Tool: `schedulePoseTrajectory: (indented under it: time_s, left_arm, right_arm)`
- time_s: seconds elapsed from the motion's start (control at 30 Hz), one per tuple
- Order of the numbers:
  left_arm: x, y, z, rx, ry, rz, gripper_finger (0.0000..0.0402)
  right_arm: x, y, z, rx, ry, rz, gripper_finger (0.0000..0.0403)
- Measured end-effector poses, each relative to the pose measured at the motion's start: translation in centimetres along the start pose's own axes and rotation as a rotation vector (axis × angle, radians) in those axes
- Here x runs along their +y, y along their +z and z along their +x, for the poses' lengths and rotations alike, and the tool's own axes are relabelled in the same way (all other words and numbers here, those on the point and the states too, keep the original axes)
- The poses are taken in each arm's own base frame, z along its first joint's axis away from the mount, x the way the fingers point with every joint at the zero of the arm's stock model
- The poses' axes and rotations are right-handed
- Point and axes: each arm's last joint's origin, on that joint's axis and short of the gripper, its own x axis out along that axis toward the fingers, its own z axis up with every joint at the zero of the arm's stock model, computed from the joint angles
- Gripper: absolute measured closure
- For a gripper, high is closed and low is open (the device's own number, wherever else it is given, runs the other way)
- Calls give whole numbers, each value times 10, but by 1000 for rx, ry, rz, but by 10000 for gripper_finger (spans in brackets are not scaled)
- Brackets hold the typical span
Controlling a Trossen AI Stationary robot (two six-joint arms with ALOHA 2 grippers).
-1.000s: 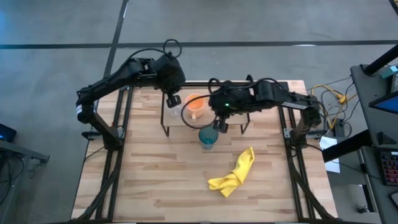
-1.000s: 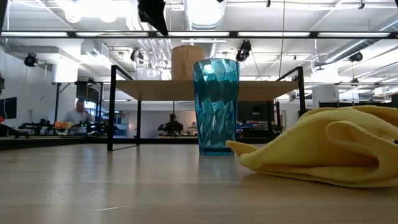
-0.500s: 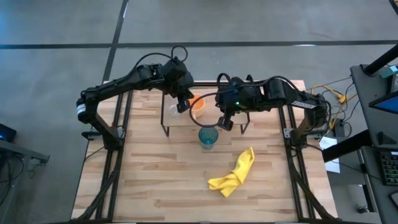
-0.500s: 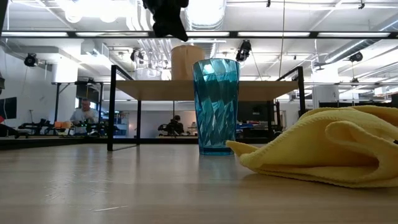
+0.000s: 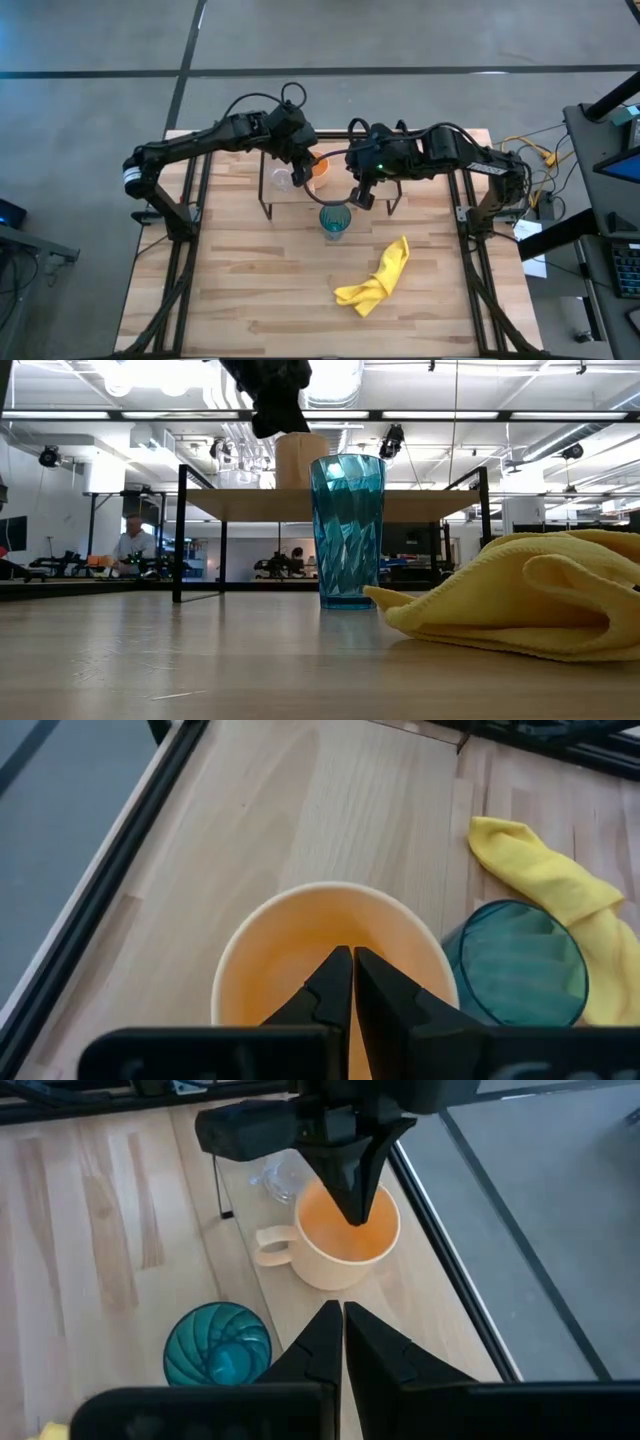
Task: Stack small to large cups/mugs on shelf
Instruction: Put the yellow mug on the shelf
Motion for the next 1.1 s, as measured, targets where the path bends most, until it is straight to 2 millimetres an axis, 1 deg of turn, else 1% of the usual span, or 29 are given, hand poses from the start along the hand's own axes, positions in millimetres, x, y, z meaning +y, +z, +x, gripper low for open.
schedulePoseTrajectory:
  time_s: [0.43,0.63,1.1]
  left_arm:
    - [-1,3,28,8,-33,-19,402]
    - [-2,5,31,-16,-42,-13,401]
    - [-2,16,30,-127,-48,2,401]
  right_arm:
    - [0,0,0,0,0,-2,394]
    - [0,0,0,0,0,-5,394]
    - [0,0,1,1,-1,-23,394]
